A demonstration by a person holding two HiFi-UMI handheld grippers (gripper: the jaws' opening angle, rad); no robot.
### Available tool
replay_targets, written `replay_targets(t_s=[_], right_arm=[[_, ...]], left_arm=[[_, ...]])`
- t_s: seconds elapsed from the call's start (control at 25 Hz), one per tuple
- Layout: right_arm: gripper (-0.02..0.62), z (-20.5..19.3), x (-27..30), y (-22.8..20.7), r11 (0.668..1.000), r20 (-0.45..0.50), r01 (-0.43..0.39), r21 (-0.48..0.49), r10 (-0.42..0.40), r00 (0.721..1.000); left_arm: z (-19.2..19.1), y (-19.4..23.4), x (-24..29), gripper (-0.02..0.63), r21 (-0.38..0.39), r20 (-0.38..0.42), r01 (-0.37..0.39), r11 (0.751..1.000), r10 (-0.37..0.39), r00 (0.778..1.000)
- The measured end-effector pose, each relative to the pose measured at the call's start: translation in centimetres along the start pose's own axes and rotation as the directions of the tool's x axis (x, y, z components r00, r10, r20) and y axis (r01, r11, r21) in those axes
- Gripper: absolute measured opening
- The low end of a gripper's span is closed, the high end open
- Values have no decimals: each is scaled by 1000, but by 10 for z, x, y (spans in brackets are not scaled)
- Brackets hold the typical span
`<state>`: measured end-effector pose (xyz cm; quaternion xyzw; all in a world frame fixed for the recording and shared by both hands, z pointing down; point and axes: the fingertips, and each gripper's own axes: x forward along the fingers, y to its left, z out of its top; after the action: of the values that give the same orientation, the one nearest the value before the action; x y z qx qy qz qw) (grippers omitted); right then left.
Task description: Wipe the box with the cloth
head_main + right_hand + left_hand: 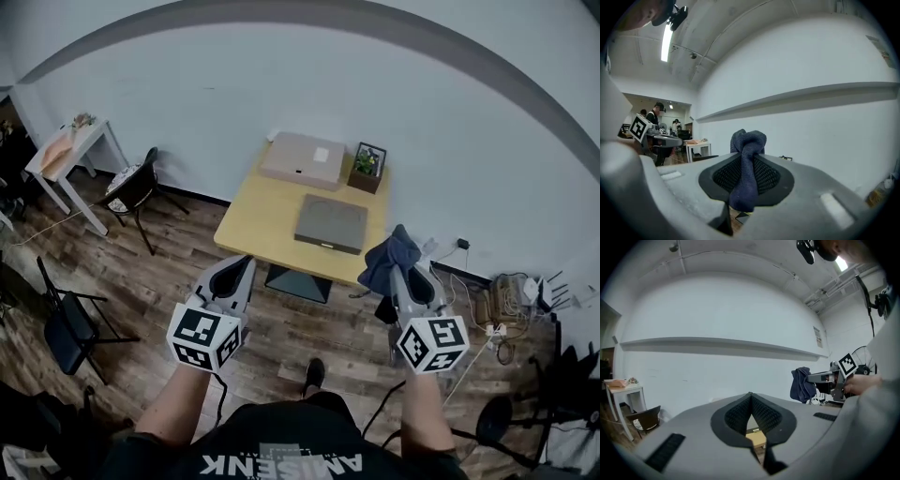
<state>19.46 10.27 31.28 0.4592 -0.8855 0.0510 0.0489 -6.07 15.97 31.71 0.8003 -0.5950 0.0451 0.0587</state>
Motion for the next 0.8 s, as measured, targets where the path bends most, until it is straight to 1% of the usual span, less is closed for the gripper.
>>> replay_targets(t_s=[0.12, 0.24, 0.32, 0.44, 0.64, 0.8], right_arm=[[72, 3, 26, -29, 999, -12, -42, -26, 42, 999], [72, 9, 48, -60, 998, -13, -57, -24, 57, 998], [72, 7, 61, -75, 997, -19, -75, -20, 74, 997], [72, -2, 76, -93, 995, -34, -100, -1, 100, 994], [72, -6, 96, -122, 994, -52, -113, -4, 113, 992], [72, -3, 111, -137, 994, -40, -108, -4, 107, 993]], left_arm=[[1, -1, 37, 2, -30, -5, -17, 999, 17, 1000], [2, -3, 70, 2, -12, -35, -45, 999, 44, 998], [2, -1, 90, 2, -25, -40, -67, 997, 66, 997], [0, -3, 116, 2, -29, -49, -74, 997, 73, 996], [2, -3, 154, 2, -9, -60, -99, 995, 98, 993], [7, -3, 175, 0, 4, -61, -93, 996, 93, 994]])
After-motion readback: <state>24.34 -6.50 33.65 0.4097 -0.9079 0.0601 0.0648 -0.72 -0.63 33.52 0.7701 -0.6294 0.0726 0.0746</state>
